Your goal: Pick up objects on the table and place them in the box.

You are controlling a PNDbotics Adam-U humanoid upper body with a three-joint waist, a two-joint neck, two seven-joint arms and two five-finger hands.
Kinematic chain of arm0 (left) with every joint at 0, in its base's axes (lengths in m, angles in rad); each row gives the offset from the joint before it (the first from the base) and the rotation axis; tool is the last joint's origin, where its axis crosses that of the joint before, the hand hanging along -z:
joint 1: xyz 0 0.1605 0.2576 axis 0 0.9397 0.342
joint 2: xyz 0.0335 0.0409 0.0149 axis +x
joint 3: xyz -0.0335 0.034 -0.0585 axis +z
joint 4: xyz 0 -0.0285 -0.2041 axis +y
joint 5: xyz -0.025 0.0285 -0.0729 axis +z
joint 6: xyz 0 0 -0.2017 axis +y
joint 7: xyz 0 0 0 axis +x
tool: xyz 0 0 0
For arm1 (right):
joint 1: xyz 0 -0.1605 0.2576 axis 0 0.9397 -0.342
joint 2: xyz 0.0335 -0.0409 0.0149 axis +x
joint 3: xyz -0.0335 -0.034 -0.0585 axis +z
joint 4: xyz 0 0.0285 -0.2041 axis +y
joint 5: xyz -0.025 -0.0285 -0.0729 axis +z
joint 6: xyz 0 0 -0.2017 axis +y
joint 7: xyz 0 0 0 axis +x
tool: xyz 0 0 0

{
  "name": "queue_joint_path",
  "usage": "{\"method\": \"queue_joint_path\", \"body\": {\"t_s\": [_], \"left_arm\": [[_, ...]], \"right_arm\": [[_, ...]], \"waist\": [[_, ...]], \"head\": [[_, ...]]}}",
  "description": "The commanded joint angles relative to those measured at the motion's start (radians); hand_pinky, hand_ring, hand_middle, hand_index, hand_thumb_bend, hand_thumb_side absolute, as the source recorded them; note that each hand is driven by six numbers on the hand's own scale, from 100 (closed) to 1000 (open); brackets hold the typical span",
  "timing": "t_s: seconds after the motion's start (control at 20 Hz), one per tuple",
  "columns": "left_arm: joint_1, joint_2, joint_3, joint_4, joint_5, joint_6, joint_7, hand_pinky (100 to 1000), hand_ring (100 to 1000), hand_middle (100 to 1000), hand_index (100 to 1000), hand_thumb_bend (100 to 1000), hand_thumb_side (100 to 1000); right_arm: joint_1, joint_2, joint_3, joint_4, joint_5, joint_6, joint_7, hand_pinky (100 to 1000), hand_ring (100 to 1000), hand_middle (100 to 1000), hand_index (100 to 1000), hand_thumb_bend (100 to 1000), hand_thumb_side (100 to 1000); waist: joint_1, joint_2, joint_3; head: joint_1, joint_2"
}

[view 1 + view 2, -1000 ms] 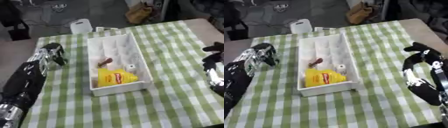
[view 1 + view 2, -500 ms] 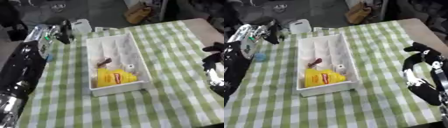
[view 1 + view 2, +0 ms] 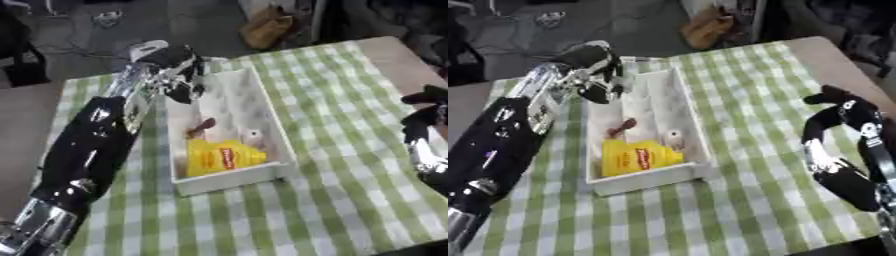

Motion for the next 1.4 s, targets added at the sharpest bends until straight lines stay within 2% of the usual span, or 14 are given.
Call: {"method": "queue_joint_path", "body": {"t_s": [0.05,0.1,0.15,0.2,0.25,0.35,0.5,0.55,0.6,0.85,0.95,1.0,1.05,1.4], "left_arm": [[-0.005,0.013,-0.015,0.028,-0.062,-0.043,-0.055,777,706,515,645,333,196],[-0.002,0.012,-0.009,0.037,-0.080,-0.052,-0.063,783,734,589,710,385,350],[0.001,0.013,-0.001,0.041,-0.090,-0.060,-0.061,813,811,781,850,599,752],[0.004,0.015,0.005,0.043,-0.098,-0.065,-0.050,813,811,781,850,599,752],[0.005,0.019,0.013,0.039,-0.105,-0.062,-0.026,885,905,910,918,660,964],[0.008,0.027,0.023,0.023,-0.124,-0.038,0.044,918,939,953,943,623,1000],[0.013,0.033,0.030,0.003,-0.155,0.009,0.158,920,946,961,950,586,1000],[0.014,0.034,0.037,-0.002,-0.157,0.022,0.188,919,951,965,950,480,1000],[0.015,0.037,0.046,-0.012,-0.152,0.037,0.223,919,951,965,950,480,1000],[0.028,0.050,0.093,-0.089,-0.019,0.107,0.386,813,856,830,857,338,983],[0.033,0.073,0.115,-0.146,0.058,0.148,0.450,776,820,780,828,189,739],[0.037,0.078,0.126,-0.178,0.099,0.169,0.474,776,820,780,828,189,739],[0.040,0.085,0.133,-0.205,0.140,0.185,0.491,766,811,770,820,155,659],[0.070,0.133,0.159,-0.319,0.272,0.265,0.555,757,803,764,813,100,568]], "right_arm": [[-0.009,-0.016,-0.004,-0.024,-0.008,-0.003,0.000,556,603,730,946,100,536],[-0.009,-0.016,-0.004,-0.024,-0.008,-0.003,0.000,556,603,730,946,100,536],[-0.009,-0.015,-0.004,-0.024,-0.007,-0.003,0.000,556,603,730,946,100,535],[-0.009,-0.015,-0.004,-0.024,-0.007,-0.003,0.000,556,603,730,946,100,535],[-0.008,-0.015,-0.005,-0.024,-0.007,-0.002,0.000,555,603,730,946,100,537],[-0.007,-0.015,-0.006,-0.024,-0.007,-0.002,-0.001,556,603,730,946,100,537],[-0.008,-0.014,-0.006,-0.024,-0.007,-0.002,-0.001,556,603,730,946,100,537],[-0.007,-0.014,-0.006,-0.024,-0.007,-0.002,-0.001,555,603,730,946,100,538],[-0.007,-0.014,-0.006,-0.024,-0.007,-0.001,-0.001,555,603,730,946,100,538],[-0.005,-0.013,-0.008,-0.024,-0.007,0.000,-0.002,556,603,731,946,100,536],[-0.004,-0.013,-0.008,-0.024,-0.007,-0.001,-0.002,556,603,730,946,100,535],[-0.004,-0.013,-0.009,-0.024,-0.006,0.000,-0.003,556,603,730,946,100,535],[-0.003,-0.013,-0.009,-0.024,-0.006,0.000,-0.003,556,603,731,946,100,535],[-0.001,-0.013,-0.011,-0.024,-0.006,0.002,-0.004,556,603,730,946,100,535]], "waist": [[0.002,-0.020,0.004],[0.002,-0.020,0.005],[0.001,-0.020,0.006],[0.001,-0.020,0.007],[0.001,-0.020,0.008],[0.000,-0.020,0.010],[0.000,-0.020,0.010],[0.000,-0.021,0.011],[-0.001,-0.021,0.011],[-0.004,-0.022,0.017],[-0.005,-0.022,0.022],[-0.006,-0.022,0.023],[-0.006,-0.023,0.025],[-0.006,-0.024,0.037]], "head": [[-0.004,-0.010],[-0.004,-0.010],[-0.006,-0.009],[-0.007,-0.009],[-0.008,-0.009],[-0.010,-0.010],[-0.010,-0.010],[-0.011,-0.010],[-0.011,-0.010],[-0.014,-0.008],[-0.015,-0.005],[-0.015,-0.004],[-0.016,-0.003],[-0.020,0.000]]}}
